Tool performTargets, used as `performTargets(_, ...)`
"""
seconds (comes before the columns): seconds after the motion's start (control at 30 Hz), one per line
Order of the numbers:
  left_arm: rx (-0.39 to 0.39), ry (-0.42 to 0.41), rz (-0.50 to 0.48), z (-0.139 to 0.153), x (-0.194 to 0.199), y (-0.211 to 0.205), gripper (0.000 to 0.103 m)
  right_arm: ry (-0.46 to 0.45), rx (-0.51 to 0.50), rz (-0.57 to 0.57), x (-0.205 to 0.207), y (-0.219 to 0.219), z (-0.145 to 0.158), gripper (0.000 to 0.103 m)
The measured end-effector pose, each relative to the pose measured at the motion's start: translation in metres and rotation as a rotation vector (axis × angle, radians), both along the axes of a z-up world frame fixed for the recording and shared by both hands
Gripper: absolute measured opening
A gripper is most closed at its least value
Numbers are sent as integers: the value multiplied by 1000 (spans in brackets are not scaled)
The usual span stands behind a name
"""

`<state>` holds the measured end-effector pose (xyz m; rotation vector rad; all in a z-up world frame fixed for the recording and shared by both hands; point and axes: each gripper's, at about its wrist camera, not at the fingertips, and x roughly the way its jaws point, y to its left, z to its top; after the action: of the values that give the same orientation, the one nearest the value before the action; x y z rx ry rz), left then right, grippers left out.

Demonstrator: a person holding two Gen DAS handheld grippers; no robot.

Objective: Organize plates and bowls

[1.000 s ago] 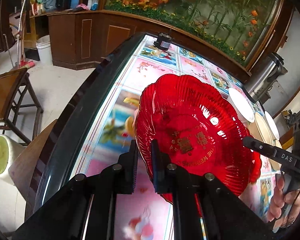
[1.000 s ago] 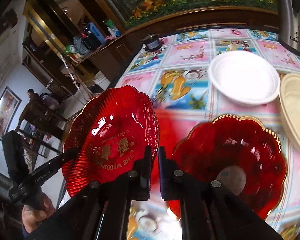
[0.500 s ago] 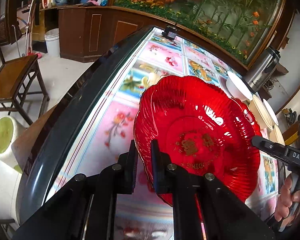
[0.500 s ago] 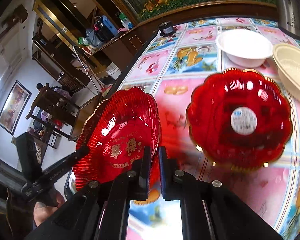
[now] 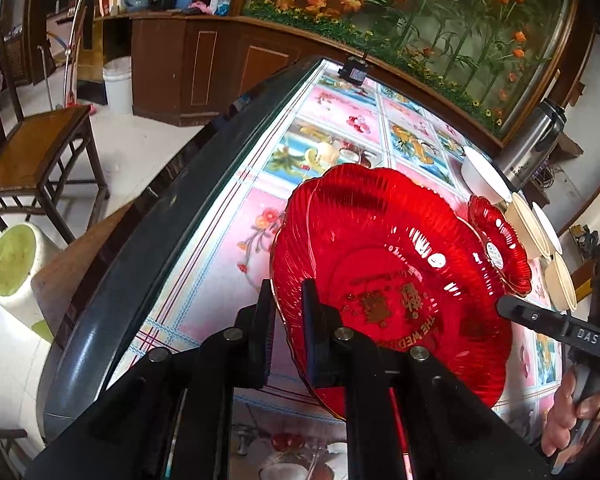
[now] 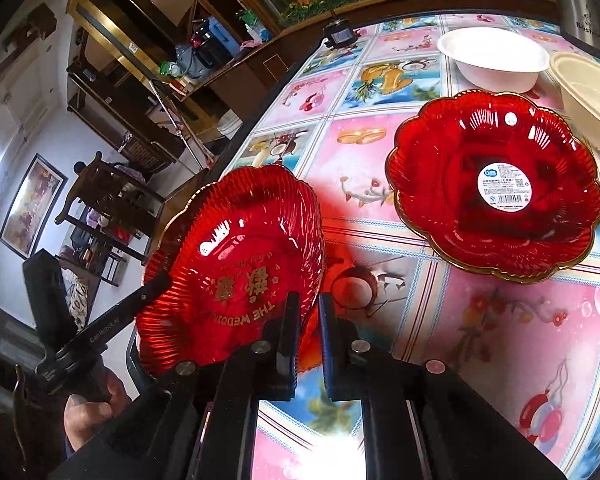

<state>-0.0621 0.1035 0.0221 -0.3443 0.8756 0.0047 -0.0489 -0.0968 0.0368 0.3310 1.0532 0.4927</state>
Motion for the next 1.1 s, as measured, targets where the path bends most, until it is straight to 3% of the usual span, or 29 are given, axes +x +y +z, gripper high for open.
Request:
performTargets(0.13,-20,4,11,-1,-3,6,18,-42,-26,17,-3,1,9,16)
performTargets(0.2,-19,-9,32,0,-8,10,44,-71,-31,9,-4,-4,15,16)
performTargets(0.23,-30,-29,47,3,-12,14,47,-81,-24,-2,-5,-10,18,16)
performTargets(0.33,-23,-90,79,12,-23,19,48,-110,4,-32,-4,-29,27,18)
performTargets(0.47,15,-197,49,34,-36,7,48,-149,-5,-104,-4,-57,34,24)
performTargets(0.53,33,-232,14,44,-38,-5,54,-154,-6,-139,-3,-72,34,24)
performTargets(0.6,52,-251,-29,52,-37,-23,67,-161,-9,-170,-5,-85,35,24)
performTargets(0.83,80,-201,-196,60,-15,-86,67,-175,-62,-283,-12,-129,26,28)
performTargets(0.93,115,-200,-249,65,-10,-119,67,-181,-117,-342,-16,-146,21,33)
performTargets(1.1,176,-200,-331,66,-2,-178,67,-230,-178,-452,-16,-171,12,34)
